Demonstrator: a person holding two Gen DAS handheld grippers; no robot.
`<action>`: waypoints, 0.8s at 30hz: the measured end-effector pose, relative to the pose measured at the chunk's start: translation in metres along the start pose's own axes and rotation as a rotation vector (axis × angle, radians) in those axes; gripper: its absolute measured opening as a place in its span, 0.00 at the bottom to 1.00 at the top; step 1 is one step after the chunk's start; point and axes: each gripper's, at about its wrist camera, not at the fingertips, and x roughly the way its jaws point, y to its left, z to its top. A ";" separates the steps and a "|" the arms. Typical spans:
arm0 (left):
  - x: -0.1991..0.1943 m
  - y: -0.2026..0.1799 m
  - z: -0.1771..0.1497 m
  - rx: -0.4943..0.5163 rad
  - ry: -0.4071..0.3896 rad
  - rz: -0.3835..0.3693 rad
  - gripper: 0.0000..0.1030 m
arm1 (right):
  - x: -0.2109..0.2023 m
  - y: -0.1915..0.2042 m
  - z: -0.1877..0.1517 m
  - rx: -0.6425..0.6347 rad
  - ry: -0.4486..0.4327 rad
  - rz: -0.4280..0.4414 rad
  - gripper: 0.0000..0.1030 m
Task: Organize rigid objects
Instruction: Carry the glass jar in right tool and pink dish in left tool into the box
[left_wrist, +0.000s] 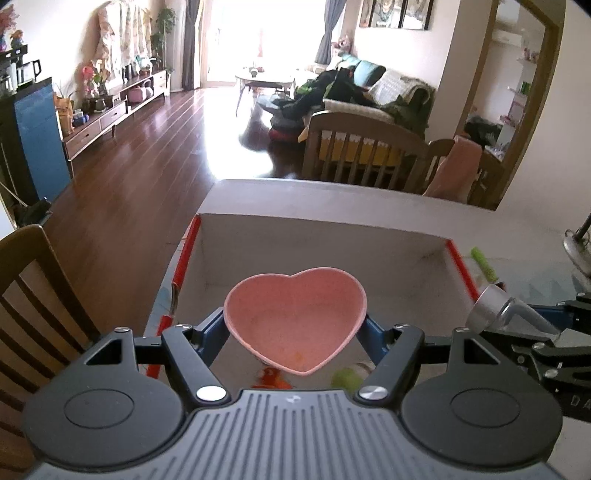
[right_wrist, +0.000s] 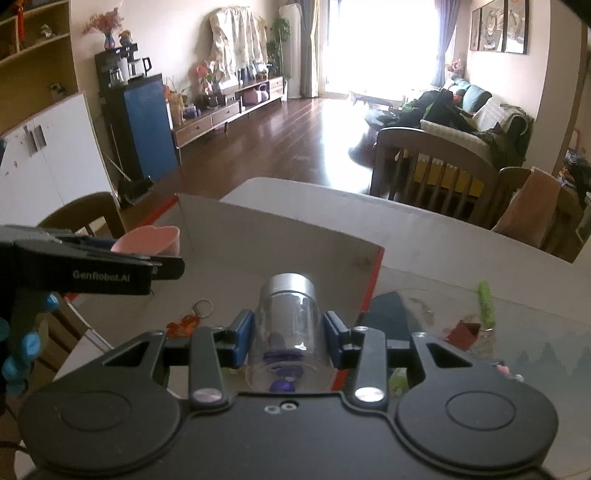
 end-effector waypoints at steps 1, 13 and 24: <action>0.004 0.003 0.001 0.003 0.008 0.002 0.72 | 0.007 0.002 0.000 0.000 0.009 -0.002 0.39; 0.054 0.010 0.002 0.053 0.135 -0.010 0.72 | 0.065 0.016 0.000 -0.036 0.108 -0.047 0.39; 0.085 -0.024 0.007 0.243 0.240 0.010 0.72 | 0.082 0.018 0.002 -0.056 0.165 -0.073 0.39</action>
